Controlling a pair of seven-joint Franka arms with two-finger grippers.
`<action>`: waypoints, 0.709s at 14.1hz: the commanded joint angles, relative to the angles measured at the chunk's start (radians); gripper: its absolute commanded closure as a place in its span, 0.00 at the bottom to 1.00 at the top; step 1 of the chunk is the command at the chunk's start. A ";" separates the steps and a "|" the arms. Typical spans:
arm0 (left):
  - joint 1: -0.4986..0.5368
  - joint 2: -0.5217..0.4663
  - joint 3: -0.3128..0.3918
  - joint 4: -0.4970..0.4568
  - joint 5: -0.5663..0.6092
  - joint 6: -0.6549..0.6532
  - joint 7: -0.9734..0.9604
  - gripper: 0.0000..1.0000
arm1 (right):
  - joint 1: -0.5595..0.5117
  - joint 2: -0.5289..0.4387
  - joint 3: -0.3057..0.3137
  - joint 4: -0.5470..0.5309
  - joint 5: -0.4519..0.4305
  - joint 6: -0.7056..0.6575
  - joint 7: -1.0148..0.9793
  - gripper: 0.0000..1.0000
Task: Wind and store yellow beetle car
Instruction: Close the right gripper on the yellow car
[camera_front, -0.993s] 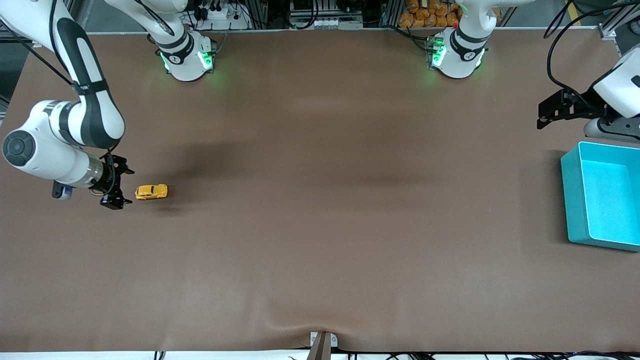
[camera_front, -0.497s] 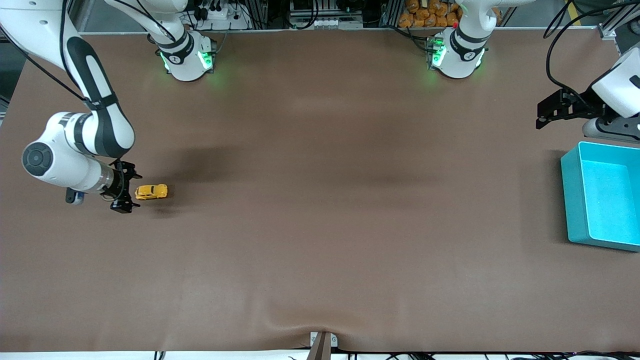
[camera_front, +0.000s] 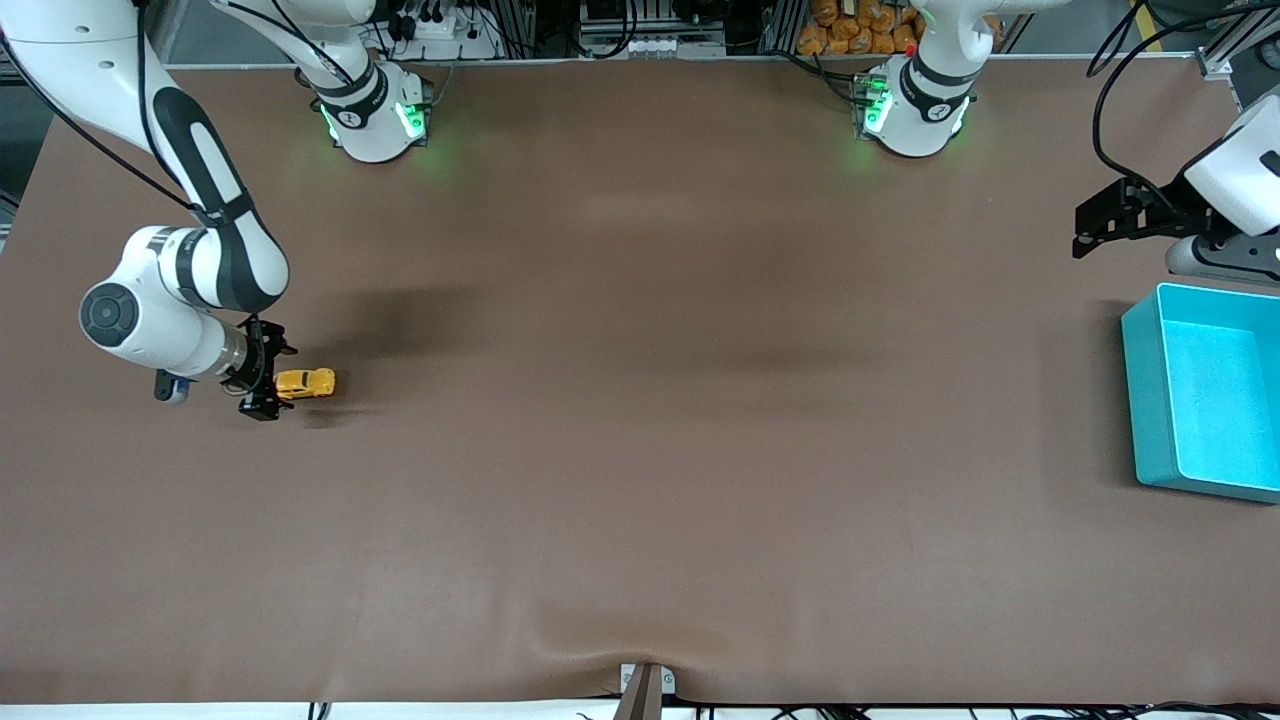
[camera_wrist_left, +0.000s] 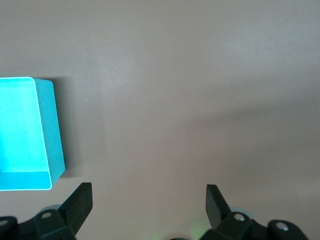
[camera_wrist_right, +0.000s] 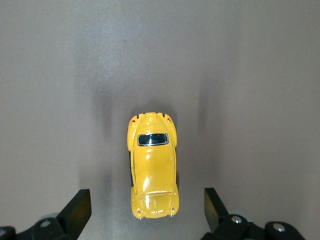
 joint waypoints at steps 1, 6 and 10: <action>0.002 0.003 -0.003 0.011 0.018 -0.004 0.012 0.00 | -0.010 0.011 0.002 -0.017 -0.019 0.049 0.016 0.00; 0.004 0.003 -0.003 0.011 0.018 -0.004 0.012 0.00 | -0.017 0.013 0.002 -0.029 -0.019 0.055 0.016 0.14; 0.002 0.003 -0.002 0.011 0.020 -0.004 0.012 0.00 | -0.015 0.013 0.002 -0.029 -0.019 0.054 0.016 0.20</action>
